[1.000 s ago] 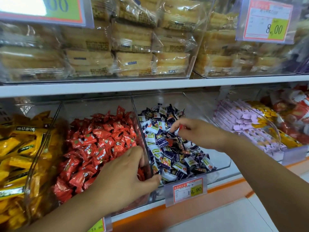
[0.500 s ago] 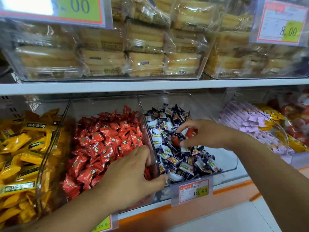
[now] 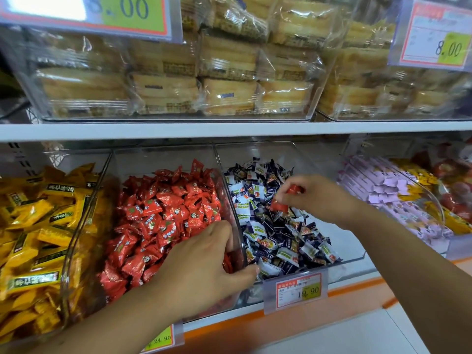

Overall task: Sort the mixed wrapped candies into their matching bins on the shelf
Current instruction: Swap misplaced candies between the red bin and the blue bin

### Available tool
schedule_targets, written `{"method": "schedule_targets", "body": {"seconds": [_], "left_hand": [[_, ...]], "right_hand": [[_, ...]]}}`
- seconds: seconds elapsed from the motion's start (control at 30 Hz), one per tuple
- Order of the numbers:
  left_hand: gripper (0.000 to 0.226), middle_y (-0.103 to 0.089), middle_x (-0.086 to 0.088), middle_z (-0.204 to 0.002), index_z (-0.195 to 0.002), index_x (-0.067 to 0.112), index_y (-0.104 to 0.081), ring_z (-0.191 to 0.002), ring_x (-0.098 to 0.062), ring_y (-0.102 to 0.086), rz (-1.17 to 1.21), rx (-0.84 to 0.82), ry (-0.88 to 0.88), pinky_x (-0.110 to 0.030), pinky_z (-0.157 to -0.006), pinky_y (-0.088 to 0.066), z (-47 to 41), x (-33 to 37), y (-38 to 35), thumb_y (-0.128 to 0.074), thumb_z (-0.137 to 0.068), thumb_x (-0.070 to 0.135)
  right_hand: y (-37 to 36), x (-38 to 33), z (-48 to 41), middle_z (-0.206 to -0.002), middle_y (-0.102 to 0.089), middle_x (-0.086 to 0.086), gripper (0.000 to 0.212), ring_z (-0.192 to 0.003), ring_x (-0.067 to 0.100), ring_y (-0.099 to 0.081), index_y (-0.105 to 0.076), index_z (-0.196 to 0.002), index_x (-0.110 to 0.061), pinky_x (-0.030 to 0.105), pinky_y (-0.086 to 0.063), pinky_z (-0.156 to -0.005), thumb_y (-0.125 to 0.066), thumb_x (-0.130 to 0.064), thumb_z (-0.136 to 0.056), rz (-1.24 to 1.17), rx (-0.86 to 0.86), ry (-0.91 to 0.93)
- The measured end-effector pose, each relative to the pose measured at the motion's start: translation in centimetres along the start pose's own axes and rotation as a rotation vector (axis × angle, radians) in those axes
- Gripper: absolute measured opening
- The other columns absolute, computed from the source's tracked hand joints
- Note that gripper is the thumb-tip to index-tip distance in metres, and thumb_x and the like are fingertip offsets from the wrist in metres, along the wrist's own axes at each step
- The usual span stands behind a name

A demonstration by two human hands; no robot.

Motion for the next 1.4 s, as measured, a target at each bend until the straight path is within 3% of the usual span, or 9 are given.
{"method": "schedule_targets", "body": {"seconds": [0.23,0.5,0.73,0.83,0.93,1.13,1.27,1.33,1.4], "left_hand": [[0.050,-0.045,0.008,-0.085,-0.092,0.027,-0.037,-0.068,-0.010,-0.044,0.022,0.008,0.003,-0.029,-0.063,-0.037,0.0,0.2,0.1,-0.049,-0.077,0.074],[0.050,-0.042,0.010,-0.085,-0.090,0.027,-0.035,-0.076,-0.012,-0.045,-0.016,0.010,0.005,-0.034,-0.068,-0.038,0.0,0.1,0.2,-0.046,-0.077,0.074],[0.051,-0.040,0.008,-0.085,-0.092,0.027,-0.035,-0.066,-0.009,-0.039,-0.016,-0.009,-0.012,-0.031,-0.061,-0.032,0.0,-0.2,0.1,-0.045,-0.079,0.076],[0.052,-0.039,0.007,-0.086,-0.092,0.027,-0.035,-0.066,-0.010,-0.037,-0.030,-0.021,-0.015,-0.032,-0.065,-0.035,-0.1,-0.1,0.1,-0.041,-0.077,0.077],[0.053,-0.041,0.007,-0.088,-0.092,0.028,-0.035,-0.067,-0.012,-0.038,-0.042,-0.022,-0.006,-0.033,-0.065,-0.035,-0.1,0.0,0.2,-0.039,-0.075,0.078],[0.049,-0.043,0.005,-0.084,-0.092,0.029,-0.034,-0.063,-0.014,-0.038,-0.050,-0.023,0.011,-0.028,-0.059,-0.029,0.1,0.5,0.5,-0.044,-0.078,0.076],[0.048,-0.043,0.005,-0.079,-0.090,0.031,-0.033,-0.061,-0.012,-0.040,-0.035,-0.016,0.012,-0.026,-0.055,-0.030,0.2,0.6,0.6,-0.044,-0.077,0.076],[0.049,-0.043,0.005,-0.076,-0.090,0.031,-0.034,-0.060,-0.010,-0.041,-0.017,-0.016,0.013,-0.024,-0.053,-0.031,0.2,0.6,0.6,-0.043,-0.075,0.077],[0.048,-0.043,0.005,-0.076,-0.089,0.032,-0.033,-0.060,-0.009,-0.042,-0.009,-0.010,0.012,-0.024,-0.053,-0.031,0.2,0.5,0.6,-0.045,-0.076,0.077]], "right_hand": [[-2.6,-7.2,-0.4,-0.070,-0.062,-0.013,0.007,-0.053,-0.002,-0.049,-0.062,-0.086,-0.032,0.011,-0.036,-0.048,-0.062,-0.035,-0.092,-0.152,0.085,0.275],[-5.8,-10.0,-2.2,-0.127,-0.059,-0.021,0.034,-0.115,-0.003,-0.053,-0.053,-0.128,-0.047,0.013,-0.040,-0.095,-0.055,-0.039,-0.095,-0.230,-0.116,0.341],[-1.5,-4.8,-2.3,-0.123,-0.061,-0.008,0.025,-0.101,0.032,-0.062,-0.060,-0.120,-0.035,0.023,-0.040,-0.060,-0.046,-0.024,-0.101,0.039,0.035,0.135],[0.3,-0.1,-1.4,-0.146,-0.046,0.004,0.044,-0.111,0.016,-0.054,-0.039,-0.144,-0.029,0.018,-0.033,-0.078,-0.043,-0.037,-0.101,0.340,-0.124,-0.056],[-1.0,2.5,-0.5,-0.157,-0.028,0.005,0.066,-0.126,0.021,-0.047,-0.010,-0.152,-0.039,0.026,-0.034,-0.094,-0.038,-0.057,-0.096,0.222,-0.200,-0.153],[-6.8,3.7,-0.4,-0.161,0.011,-0.013,0.079,-0.147,0.032,0.015,0.001,-0.148,-0.052,0.056,-0.004,-0.118,-0.006,-0.084,-0.076,0.384,-0.289,-0.047],[-4.1,1.8,0.7,-0.159,-0.021,-0.001,0.054,-0.145,0.022,-0.020,-0.034,-0.146,-0.041,0.035,-0.023,-0.112,-0.025,-0.061,-0.096,0.227,-0.271,-0.045],[-3.1,2.0,-0.4,-0.136,-0.050,0.005,0.042,-0.105,0.013,-0.057,-0.045,-0.142,-0.030,0.018,-0.039,-0.081,-0.030,-0.042,-0.104,0.169,-0.100,-0.023],[-3.1,3.1,-1.8,-0.134,-0.048,0.011,0.043,-0.077,0.012,-0.058,-0.036,-0.147,-0.023,0.015,-0.043,-0.065,-0.034,-0.028,-0.105,0.157,0.020,-0.092]]}}
Point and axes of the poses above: each hand's wrist, its own z-axis away from the middle knuckle, its own y-axis out of the back of the hand, x = y × z, the point moved 1 cm from there along -z, towards the middle knuckle
